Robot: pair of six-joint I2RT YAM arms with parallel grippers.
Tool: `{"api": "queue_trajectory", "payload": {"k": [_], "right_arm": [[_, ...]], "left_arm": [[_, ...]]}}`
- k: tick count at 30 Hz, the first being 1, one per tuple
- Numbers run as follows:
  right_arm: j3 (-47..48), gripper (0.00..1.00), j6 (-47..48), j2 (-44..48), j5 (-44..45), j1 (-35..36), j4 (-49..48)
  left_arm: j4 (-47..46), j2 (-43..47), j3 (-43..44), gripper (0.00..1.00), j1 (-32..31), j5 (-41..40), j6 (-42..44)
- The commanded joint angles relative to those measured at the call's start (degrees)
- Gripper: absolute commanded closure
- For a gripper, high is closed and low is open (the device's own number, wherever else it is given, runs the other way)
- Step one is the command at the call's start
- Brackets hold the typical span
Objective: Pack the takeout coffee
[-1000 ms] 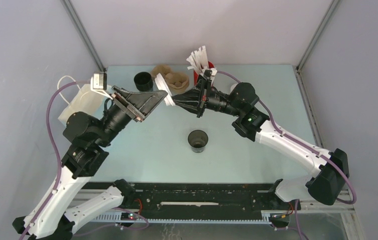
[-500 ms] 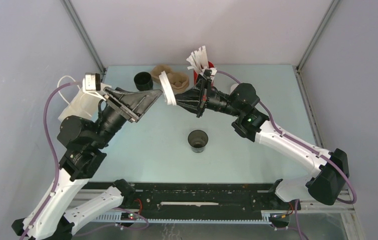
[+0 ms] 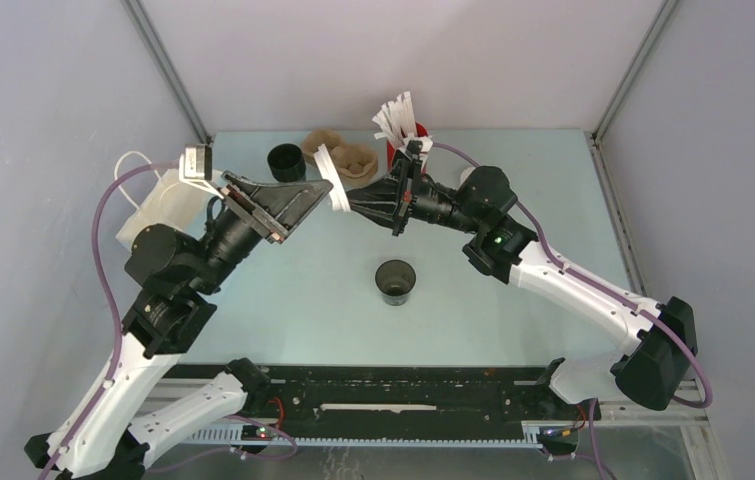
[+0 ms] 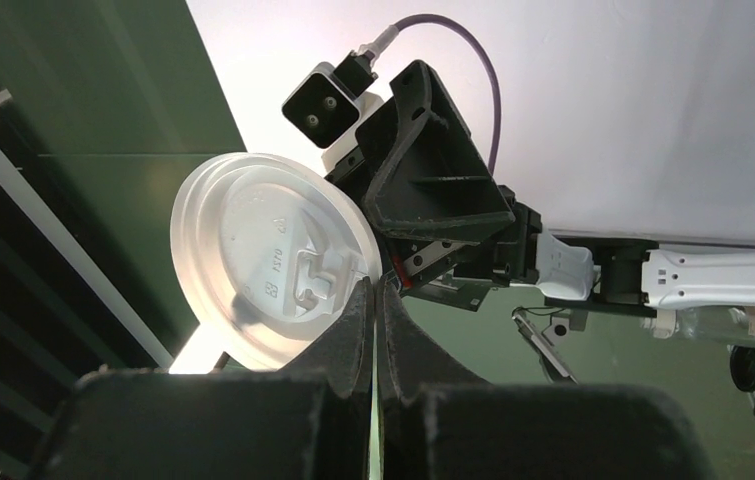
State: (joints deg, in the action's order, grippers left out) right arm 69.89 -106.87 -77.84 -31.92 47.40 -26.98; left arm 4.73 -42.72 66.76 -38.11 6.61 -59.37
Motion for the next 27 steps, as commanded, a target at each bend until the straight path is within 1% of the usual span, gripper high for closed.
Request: {"api": "queue_trajectory", "payload": {"k": [1, 5, 8, 12, 18, 21, 23, 25, 27], "right_arm": [[0.1, 1.0, 1.1, 0.9, 0.6, 0.7, 0.0], [0.1, 1.0, 1.5, 1.1, 0.6, 0.7, 0.5], [0.1, 1.0, 1.6, 1.1, 0.5, 0.7, 0.3], [0.1, 1.0, 1.8, 1.2, 0.4, 0.6, 0.6], [0.1, 0.97, 2.2, 1.5, 0.4, 0.5, 0.8], [0.1, 0.85, 3.0, 1.9, 0.3, 0.1, 1.3], [0.1, 0.71, 4.4, 2.8, -0.2, -0.7, 3.4], [0.1, 0.56, 6.8, 4.3, -1.2, -2.1, 7.1], [0.1, 0.47, 11.0, 6.4, -2.6, -4.6, 13.8]], "left_arm": [[0.5, -0.2, 3.1, 0.11, 0.2, 0.2, 1.1], [1.0, -0.2, 3.2, 0.12, 0.2, 0.1, 1.3], [1.2, 0.0, 3.1, 0.17, 0.2, 0.0, 1.3], [1.3, 0.1, 3.2, 0.22, 0.2, -0.3, 1.3], [1.4, -0.1, 3.3, 0.24, 0.3, -0.2, 1.3], [2.5, 0.0, 3.3, 0.24, 0.3, -0.7, 1.9], [4.1, 0.3, 3.4, 0.24, 0.3, -1.3, 2.5], [7.2, 0.5, 3.8, 0.24, 0.3, -2.3, 3.5], [10.9, 0.6, 3.9, 0.24, 0.3, -3.4, 4.5]]}}
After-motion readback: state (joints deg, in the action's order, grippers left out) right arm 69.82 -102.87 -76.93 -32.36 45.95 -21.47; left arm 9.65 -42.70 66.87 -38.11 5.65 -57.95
